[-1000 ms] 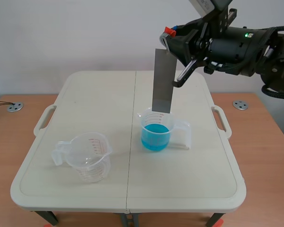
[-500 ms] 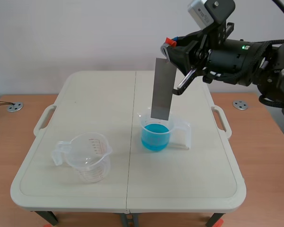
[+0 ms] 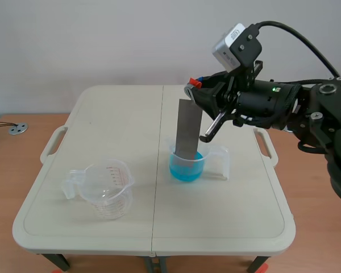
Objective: Hold the metal plate by the orange handle, dip it into the blue solution, take it out and point at it, then put the plate back in the beaker on the left.
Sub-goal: 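Lower the plate into the blue solution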
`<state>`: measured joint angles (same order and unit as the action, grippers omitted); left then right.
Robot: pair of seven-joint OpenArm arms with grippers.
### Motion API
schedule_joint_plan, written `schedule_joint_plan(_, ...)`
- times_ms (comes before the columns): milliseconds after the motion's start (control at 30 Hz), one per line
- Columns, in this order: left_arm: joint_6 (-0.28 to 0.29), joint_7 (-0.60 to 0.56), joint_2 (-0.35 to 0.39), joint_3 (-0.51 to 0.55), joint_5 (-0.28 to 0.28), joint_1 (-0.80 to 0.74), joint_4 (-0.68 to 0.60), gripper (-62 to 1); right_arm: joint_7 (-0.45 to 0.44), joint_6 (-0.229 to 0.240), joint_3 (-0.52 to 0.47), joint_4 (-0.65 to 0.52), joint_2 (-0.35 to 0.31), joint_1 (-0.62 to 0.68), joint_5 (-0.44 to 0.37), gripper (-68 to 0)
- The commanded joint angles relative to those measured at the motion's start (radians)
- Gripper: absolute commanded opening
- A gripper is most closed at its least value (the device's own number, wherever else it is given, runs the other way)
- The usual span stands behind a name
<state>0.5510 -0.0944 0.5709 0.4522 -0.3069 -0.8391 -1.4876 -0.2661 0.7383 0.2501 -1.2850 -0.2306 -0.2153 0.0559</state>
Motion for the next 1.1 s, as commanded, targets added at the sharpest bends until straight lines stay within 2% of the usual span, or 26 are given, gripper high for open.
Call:
schedule_joint_plan(0, -0.002, -0.010, 0.006, 0.005, -0.010, 0.003, -0.013, -59.6, -0.033, 0.007, -0.007, 0.003, 0.017, -0.015, 0.002, -66.2)
schedule_joint_plan(333, -0.002, -0.010, 0.006, 0.005, -0.010, 0.003, -0.013, -59.6, -0.088, 0.007, -0.007, 0.073, 0.026, -0.014, 0.075, -66.2)
schedule_joint_plan(667, -0.002, -0.010, 0.006, 0.005, -0.010, 0.003, -0.013, -59.6, -0.100, 0.007, -0.007, 0.128, 0.026, -0.014, 0.103, -66.2)
schedule_joint_plan(1067, -0.002, -0.010, 0.006, 0.005, -0.010, 0.003, -0.013, -59.6, -0.115, 0.007, -0.007, 0.139, 0.026, -0.014, 0.140, -66.2)
